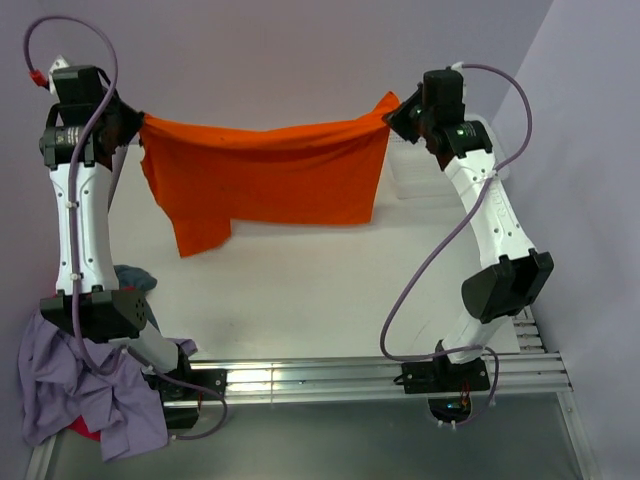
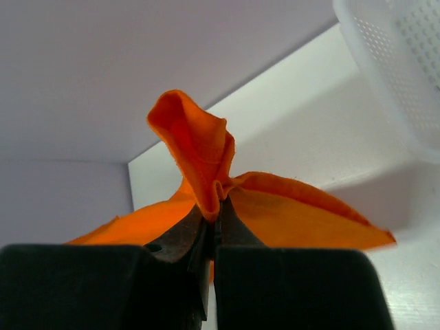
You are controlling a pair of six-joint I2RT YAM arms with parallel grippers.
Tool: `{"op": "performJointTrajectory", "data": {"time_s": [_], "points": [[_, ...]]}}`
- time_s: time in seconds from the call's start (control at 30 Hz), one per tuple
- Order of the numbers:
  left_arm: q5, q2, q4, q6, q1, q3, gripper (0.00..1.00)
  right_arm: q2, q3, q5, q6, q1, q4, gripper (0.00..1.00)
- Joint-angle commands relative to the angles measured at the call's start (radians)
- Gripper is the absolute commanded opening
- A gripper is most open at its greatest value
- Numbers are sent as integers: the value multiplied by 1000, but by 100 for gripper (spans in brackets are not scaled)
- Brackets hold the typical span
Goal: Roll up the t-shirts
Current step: Fold the tshirt
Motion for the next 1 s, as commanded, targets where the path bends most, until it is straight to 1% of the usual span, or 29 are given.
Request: {"op": "performJointTrajectory", "data": {"time_s": [0.0,0.07,0.13,0.2,0.23,0.27,0.3,0.33,0.37,0.4,0.43,0.5,0.53,0.6,0.63,0.67,0.7,0.73,0.77,0.83,0.9,0.97], "points": [[10,3,39,4,13,216,0,5,169,-45,-2,-31,8,0],[23,31,41,4,23,256,0,38,212,-92,4,-56,7,0],[55,21,74,-2,31,239,0,43,210,-126,5,-73,33,0],[70,-16,151,-7,34,131,1,25,152,-138,-4,-83,77,0],[78,-65,180,-10,36,75,0,10,82,-138,-10,-85,99,0],[79,-88,202,-10,36,-41,0,-15,39,-156,-13,-86,125,0],[81,-113,223,-16,36,-99,0,-29,-3,-169,-13,-90,161,0],[87,-160,257,-16,34,-159,0,-37,-79,-181,-14,-93,178,0],[90,-186,280,-15,36,-300,0,-53,-118,-192,-19,-96,191,0],[90,-217,298,-19,34,-385,0,-63,-157,-206,-25,-96,211,0],[90,-281,358,-25,31,-563,0,-72,-257,-215,-30,-96,229,0],[90,-334,387,-47,31,-716,0,-115,-374,-221,-27,-96,290,0],[90,-372,398,-54,31,-837,0,-133,-491,-224,-25,-96,315,0],[122,-403,414,-74,31,-937,0,-187,-602,-223,-21,-96,370,0],[133,-424,414,-84,31,-979,0,-205,-700,-223,-28,-97,387,0],[157,-435,414,-88,30,-1052,0,-224,-748,-220,-27,-96,404,0],[165,-456,415,-97,28,-1088,0,-263,-834,-207,-28,-96,421,0],[164,-464,411,-105,23,-1138,0,-282,-871,-200,-31,-97,426,0],[158,-472,383,-113,22,-1155,0,-299,-909,-192,-31,-96,427,0],[130,-480,348,-125,14,-1181,0,-337,-1009,-171,-30,-97,423,0],[103,-484,293,-119,11,-1186,0,-359,-1066,-157,-25,-96,416,0],[102,-489,262,-111,11,-1192,0,-389,-1144,-160,-15,-96,416,0]]}}
